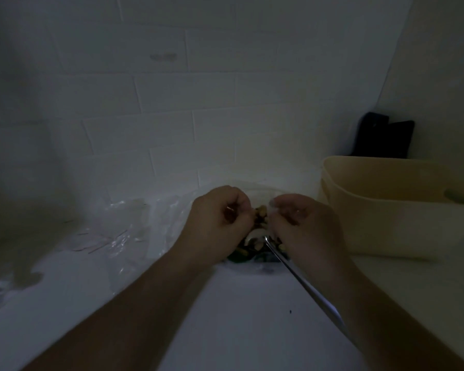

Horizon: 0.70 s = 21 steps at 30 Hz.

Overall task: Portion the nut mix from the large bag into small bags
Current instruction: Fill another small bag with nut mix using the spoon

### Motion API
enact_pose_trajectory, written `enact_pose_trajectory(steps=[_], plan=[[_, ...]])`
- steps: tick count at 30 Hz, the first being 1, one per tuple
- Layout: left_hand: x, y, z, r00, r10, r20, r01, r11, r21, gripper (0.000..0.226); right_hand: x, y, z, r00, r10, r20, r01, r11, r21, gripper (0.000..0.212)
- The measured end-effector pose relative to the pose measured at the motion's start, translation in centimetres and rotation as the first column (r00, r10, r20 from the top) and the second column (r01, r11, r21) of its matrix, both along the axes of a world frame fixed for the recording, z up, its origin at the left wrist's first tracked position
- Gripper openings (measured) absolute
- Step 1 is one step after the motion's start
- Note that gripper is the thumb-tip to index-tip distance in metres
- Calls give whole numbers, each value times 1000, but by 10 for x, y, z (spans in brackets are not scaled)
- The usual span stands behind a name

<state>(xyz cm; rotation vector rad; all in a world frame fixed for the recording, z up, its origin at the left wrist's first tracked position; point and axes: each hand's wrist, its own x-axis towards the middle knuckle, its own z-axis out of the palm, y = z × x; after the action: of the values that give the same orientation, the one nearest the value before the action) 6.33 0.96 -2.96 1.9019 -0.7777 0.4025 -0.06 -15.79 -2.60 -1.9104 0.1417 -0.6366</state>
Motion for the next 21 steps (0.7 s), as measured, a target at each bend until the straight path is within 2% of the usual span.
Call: enact_pose_trajectory(steps=[2, 4, 7, 9, 13, 16, 18, 19, 21], plan=[[2, 2, 0, 989, -54, 134, 51, 998, 25, 7, 0, -1, 1, 1000, -8, -4, 8, 999, 40, 18], [2, 1, -3, 975, -91, 200, 75, 994, 84, 11, 0, -1, 3, 999, 36, -3, -35, 992, 117, 22], [0, -2, -5, 980, -84, 182, 61, 990, 129, 18, -1, 2, 5, 987, 157, -23, -145, 952, 268, 17], [-1, -4, -5, 985, -61, 163, 38, 990, 139, 23, -1, 1, 6, 977, 209, -28, -191, 933, 304, 16], [0, -3, -3, 998, -53, 42, 48, 994, 101, 26, -3, 1, 6, 973, 231, -16, -215, 928, 304, 16], [-2, -3, -3, 999, -29, 46, 25, 996, 89, 27, -3, 1, 6, 978, 203, -36, -186, 943, 278, 10], [0, -2, -3, 996, 15, 88, -21, 997, 78, 21, 0, 0, 4, 993, 102, -53, -93, 984, 155, 12], [1, -2, -3, 993, 33, 112, -41, 997, 71, 19, 1, -3, 2, 998, 35, -52, -35, 999, 13, 14], [1, -1, -3, 983, 23, 183, -36, 997, 69, 19, 1, -3, 1, 998, -34, -43, 22, 969, -244, 17]])
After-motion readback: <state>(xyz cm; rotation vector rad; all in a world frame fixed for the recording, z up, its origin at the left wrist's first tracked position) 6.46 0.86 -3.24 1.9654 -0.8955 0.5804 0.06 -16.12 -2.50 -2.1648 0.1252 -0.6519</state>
